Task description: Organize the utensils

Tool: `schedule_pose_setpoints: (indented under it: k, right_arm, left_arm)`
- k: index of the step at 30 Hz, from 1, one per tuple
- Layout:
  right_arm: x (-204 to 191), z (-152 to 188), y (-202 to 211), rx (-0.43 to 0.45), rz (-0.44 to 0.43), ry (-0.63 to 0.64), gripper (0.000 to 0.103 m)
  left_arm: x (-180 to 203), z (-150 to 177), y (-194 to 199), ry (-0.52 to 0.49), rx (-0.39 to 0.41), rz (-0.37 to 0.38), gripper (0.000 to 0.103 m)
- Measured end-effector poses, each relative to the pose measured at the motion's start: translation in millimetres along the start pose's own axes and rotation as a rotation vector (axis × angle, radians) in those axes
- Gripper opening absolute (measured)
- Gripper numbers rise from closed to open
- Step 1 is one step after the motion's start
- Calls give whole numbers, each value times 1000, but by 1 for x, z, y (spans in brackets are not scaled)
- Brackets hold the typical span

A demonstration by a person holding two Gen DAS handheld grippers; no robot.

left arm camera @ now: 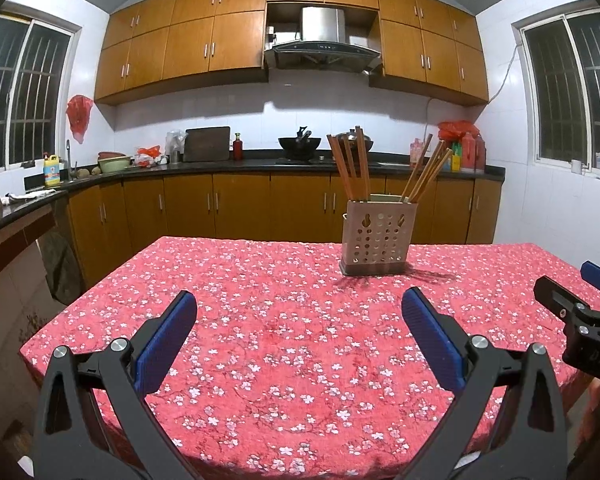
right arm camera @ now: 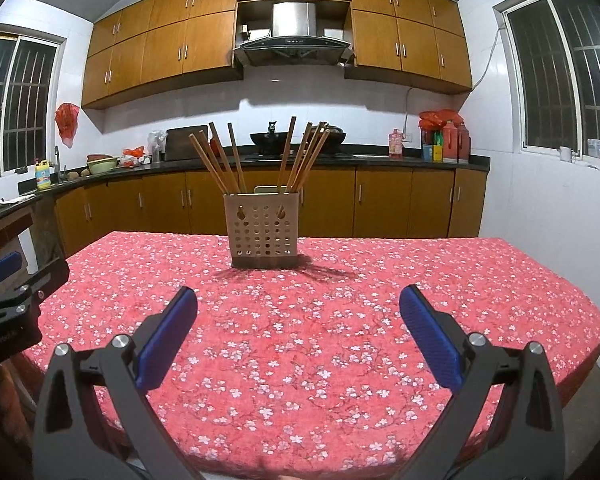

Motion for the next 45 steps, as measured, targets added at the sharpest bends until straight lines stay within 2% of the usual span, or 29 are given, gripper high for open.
schedule_pose_setpoints:
  k: [45]
  right_arm:
    - [0, 5, -4, -25, -1, -25, 99]
  left_arm:
    - [-4, 4, 0, 15, -17, -1, 101]
Point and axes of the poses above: each gripper's, at about its wrist camera, not at the fingertips, and y roughly against the way its jaws point, x to its right, z to its underside, the point moved 4 cm from there along -y, roughly the way its jaws point, and after that the axes turned 15 degrees about z, right-handed, at the moved point
